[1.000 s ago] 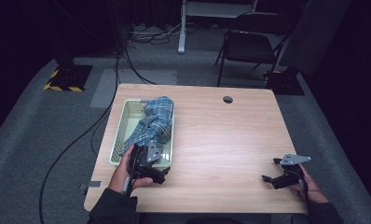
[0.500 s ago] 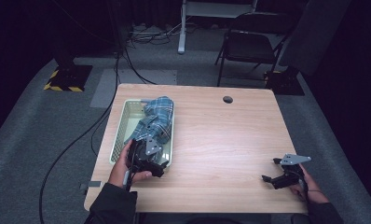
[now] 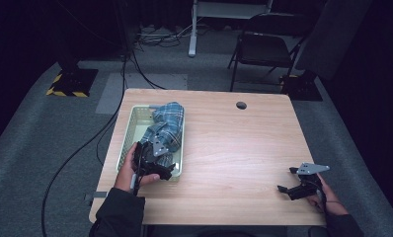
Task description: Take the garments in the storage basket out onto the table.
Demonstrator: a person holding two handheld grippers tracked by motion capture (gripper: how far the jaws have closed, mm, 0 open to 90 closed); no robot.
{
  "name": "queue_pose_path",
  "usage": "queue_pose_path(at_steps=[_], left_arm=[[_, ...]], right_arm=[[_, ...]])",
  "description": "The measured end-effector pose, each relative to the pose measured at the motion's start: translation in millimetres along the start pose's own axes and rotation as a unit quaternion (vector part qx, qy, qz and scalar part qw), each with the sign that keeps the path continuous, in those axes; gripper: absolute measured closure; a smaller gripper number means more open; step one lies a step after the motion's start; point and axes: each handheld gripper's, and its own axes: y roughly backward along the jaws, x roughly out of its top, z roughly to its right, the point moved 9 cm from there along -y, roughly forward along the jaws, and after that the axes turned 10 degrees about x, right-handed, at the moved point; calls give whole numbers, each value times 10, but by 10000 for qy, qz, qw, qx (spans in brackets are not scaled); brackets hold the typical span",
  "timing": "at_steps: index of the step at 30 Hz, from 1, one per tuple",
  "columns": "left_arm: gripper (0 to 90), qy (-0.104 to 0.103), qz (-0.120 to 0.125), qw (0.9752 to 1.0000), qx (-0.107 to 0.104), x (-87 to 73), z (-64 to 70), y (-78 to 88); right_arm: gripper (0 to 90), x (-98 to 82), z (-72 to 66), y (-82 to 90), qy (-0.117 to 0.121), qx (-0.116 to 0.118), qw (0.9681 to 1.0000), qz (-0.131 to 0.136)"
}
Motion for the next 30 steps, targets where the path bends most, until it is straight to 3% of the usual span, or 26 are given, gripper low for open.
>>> queue_pose_path(at_steps=[30], left_arm=[[27,98,-335,9989,304,85,-227,-270]], right_arm=[[3,0,0,0,0,1,10000,1]])
